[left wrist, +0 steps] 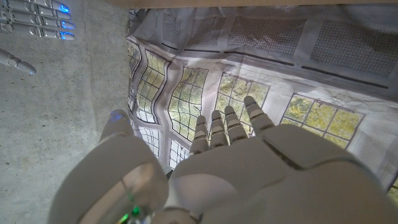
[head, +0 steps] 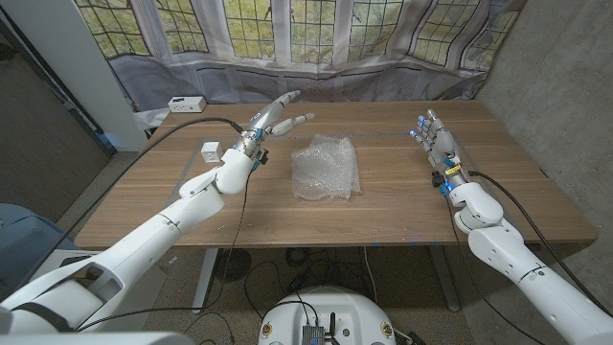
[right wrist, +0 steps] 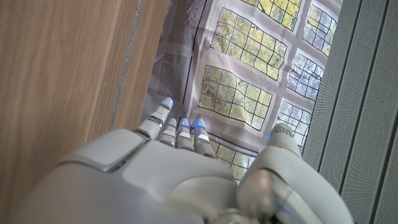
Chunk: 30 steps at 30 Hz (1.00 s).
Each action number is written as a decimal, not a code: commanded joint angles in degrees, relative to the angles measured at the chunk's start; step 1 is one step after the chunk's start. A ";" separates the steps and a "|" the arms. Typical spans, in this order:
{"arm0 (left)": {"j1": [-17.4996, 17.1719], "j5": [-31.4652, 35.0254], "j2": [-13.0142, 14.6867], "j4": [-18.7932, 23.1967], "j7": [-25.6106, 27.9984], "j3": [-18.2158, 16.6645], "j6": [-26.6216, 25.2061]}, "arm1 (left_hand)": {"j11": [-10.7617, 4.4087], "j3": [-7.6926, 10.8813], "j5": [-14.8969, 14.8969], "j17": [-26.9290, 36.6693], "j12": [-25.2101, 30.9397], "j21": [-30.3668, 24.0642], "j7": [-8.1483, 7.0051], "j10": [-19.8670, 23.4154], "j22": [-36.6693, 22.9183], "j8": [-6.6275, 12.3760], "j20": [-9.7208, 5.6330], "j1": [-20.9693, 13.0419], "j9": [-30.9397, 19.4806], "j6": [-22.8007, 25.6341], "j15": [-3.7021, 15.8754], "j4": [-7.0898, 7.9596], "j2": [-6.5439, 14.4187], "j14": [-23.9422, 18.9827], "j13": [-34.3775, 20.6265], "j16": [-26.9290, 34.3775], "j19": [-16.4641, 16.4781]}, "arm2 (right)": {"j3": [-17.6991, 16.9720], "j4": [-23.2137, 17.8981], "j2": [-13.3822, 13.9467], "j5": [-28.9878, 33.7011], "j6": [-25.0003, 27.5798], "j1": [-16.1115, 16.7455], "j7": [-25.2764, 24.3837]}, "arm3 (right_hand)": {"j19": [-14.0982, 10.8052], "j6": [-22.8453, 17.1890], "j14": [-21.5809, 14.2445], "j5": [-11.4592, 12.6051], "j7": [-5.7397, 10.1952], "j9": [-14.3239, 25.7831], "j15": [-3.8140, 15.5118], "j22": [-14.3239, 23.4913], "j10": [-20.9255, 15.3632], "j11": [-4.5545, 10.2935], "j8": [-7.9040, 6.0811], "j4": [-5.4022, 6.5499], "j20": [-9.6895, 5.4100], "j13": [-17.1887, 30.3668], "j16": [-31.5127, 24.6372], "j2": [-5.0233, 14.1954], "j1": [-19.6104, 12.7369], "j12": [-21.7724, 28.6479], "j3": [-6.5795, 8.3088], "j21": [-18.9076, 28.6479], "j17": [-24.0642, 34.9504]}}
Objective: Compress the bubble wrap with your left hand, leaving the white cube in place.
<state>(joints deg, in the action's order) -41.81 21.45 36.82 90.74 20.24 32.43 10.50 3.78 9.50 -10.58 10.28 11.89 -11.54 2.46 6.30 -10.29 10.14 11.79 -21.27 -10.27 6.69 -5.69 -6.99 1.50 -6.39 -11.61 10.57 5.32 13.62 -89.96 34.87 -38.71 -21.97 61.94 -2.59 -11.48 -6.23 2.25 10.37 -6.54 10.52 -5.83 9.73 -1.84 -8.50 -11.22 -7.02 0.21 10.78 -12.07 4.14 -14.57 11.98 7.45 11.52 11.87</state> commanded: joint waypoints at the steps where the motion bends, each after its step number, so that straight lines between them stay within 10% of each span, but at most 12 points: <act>1: 1.42 0.89 0.80 2.43 -4.56 2.61 -3.48 | 0.17 -0.19 0.03 0.26 -0.29 0.21 0.11 -1.19 -0.31 -0.10 0.45 -0.20 -0.24 -1.30 -0.98 -0.08 -0.70 1.19 -0.19 -0.37 -0.47 | -0.25 -0.77 0.35 0.03 0.22 0.82 -0.13 | -0.31 -0.12 -0.15 -0.01 0.02 0.23 -0.18 0.15 -0.44 -0.25 -0.07 -0.22 0.10 0.34 0.02 -0.27 -0.22 -0.18 -0.16 -0.23 0.26; 30: 4.41 7.21 2.54 6.85 -14.37 7.22 -10.15 | 1.34 -1.03 -1.57 0.12 -0.35 0.11 0.00 -6.33 -0.24 0.66 0.63 -3.78 -0.30 -7.46 -3.42 -2.36 -5.10 5.09 -0.50 -0.14 -0.71 | -1.13 -2.32 0.36 -0.28 -0.46 3.78 -1.02 | -0.36 -0.38 -0.31 0.04 0.29 0.25 -0.25 0.14 -0.74 -0.43 -0.11 -0.33 0.07 0.35 0.09 -0.27 -0.40 -0.15 -0.04 -0.27 0.19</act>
<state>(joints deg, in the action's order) -38.14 26.14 39.30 95.90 8.38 38.06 3.66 5.01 8.47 -11.76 10.27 11.20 -11.22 2.51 0.19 -10.39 10.42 12.20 -24.97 -10.27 -1.11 -9.09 -8.78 -2.80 -1.73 -11.87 10.13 4.48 12.70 -91.74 35.11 -39.06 -22.10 64.71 -3.40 -11.48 -6.24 2.26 10.37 -6.53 10.51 -5.83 9.73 -2.16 -8.81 -11.22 -7.02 0.21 10.78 -12.07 4.15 -14.57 11.98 7.45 11.52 11.86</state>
